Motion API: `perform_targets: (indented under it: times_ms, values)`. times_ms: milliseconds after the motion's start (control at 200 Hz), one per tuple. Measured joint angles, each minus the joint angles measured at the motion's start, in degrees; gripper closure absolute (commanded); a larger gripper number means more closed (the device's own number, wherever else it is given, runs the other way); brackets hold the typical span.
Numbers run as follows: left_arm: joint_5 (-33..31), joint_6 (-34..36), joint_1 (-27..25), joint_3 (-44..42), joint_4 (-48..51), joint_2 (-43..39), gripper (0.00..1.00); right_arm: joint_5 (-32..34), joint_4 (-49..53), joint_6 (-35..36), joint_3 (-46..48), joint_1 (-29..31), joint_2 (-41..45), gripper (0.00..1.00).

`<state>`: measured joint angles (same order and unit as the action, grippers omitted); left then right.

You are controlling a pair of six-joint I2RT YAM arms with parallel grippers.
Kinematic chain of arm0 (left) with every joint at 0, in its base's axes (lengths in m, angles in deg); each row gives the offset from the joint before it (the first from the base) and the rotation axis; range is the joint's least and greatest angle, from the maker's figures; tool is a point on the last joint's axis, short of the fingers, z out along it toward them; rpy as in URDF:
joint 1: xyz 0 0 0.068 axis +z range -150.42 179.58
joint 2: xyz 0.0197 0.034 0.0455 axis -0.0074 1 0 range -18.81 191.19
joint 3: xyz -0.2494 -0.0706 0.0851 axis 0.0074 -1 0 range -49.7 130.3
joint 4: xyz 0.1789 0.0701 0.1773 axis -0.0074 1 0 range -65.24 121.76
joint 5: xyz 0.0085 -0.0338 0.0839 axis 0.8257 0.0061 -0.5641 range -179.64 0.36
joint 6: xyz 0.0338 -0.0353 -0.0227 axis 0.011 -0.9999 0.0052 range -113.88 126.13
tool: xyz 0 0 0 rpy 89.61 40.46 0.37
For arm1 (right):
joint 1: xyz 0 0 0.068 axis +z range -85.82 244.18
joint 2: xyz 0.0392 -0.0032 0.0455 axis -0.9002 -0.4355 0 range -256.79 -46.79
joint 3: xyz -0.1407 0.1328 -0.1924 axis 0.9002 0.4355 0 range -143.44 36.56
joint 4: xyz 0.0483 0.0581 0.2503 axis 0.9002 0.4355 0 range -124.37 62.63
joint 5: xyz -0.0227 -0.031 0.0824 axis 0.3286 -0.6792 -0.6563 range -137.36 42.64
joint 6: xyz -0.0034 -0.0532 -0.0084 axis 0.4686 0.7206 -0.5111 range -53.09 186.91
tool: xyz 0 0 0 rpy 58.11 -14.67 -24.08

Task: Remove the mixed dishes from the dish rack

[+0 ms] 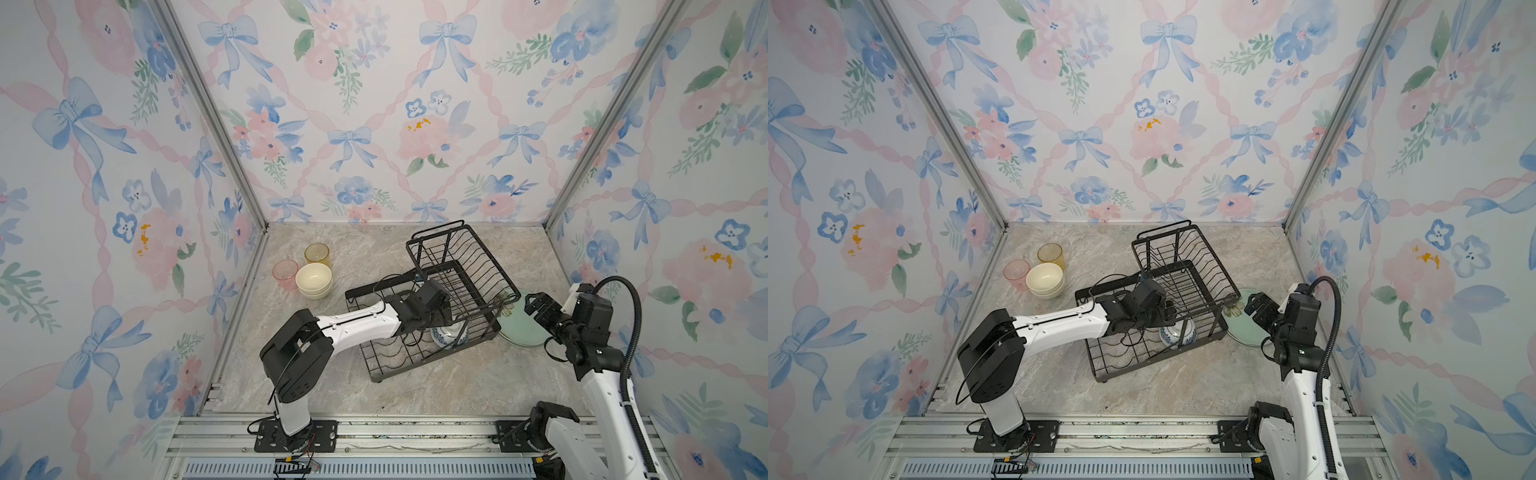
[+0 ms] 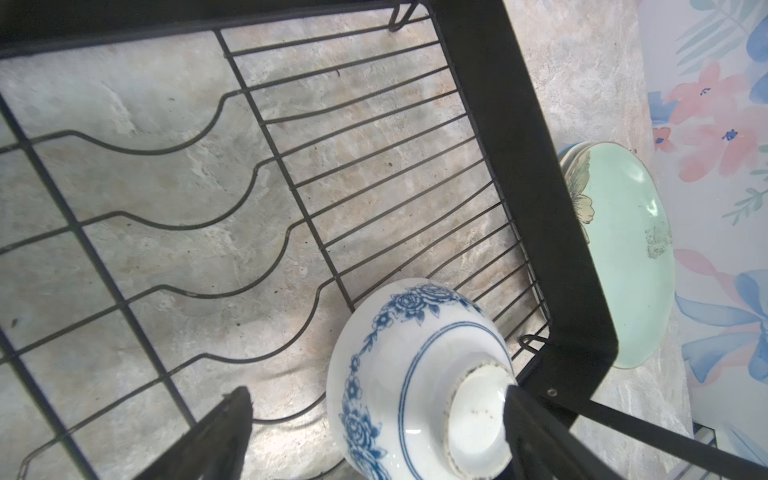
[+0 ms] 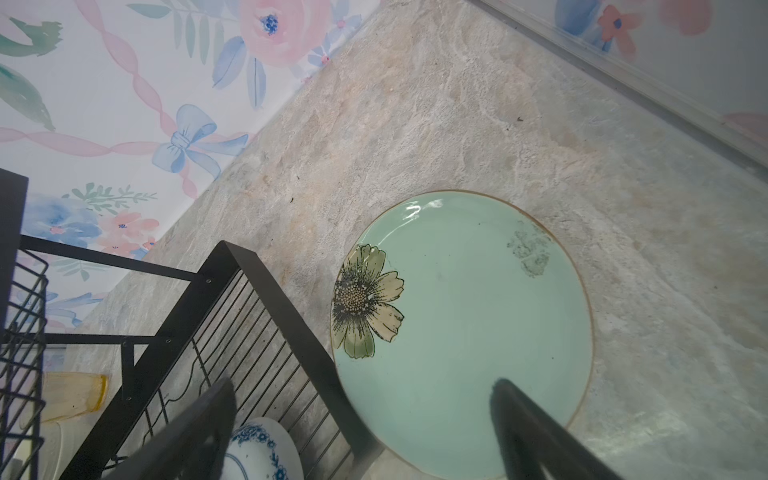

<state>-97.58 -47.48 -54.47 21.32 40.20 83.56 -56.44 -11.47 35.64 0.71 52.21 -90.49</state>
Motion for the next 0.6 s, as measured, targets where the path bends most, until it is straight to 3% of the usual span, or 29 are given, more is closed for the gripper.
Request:
perform_targets:
  times_ms: [185,330,600]
  values:
    - [-0.5,-0.3,-0.2,-0.8,-0.8,-0.2,0.04,-1.9,-0.3,0.3,0.1,0.0,0.4,0.03]
    - [-0.7,0.1,-0.3,-3.0,-2.2,-1.2,0.08,-6.5,-1.7,0.4,0.3,0.0,-0.3,0.03]
    - [0.1,1.4,-1.1,-15.6,-8.3,-5.5,0.12,-11.6,-2.2,1.0,0.2,0.0,-2.0,0.03]
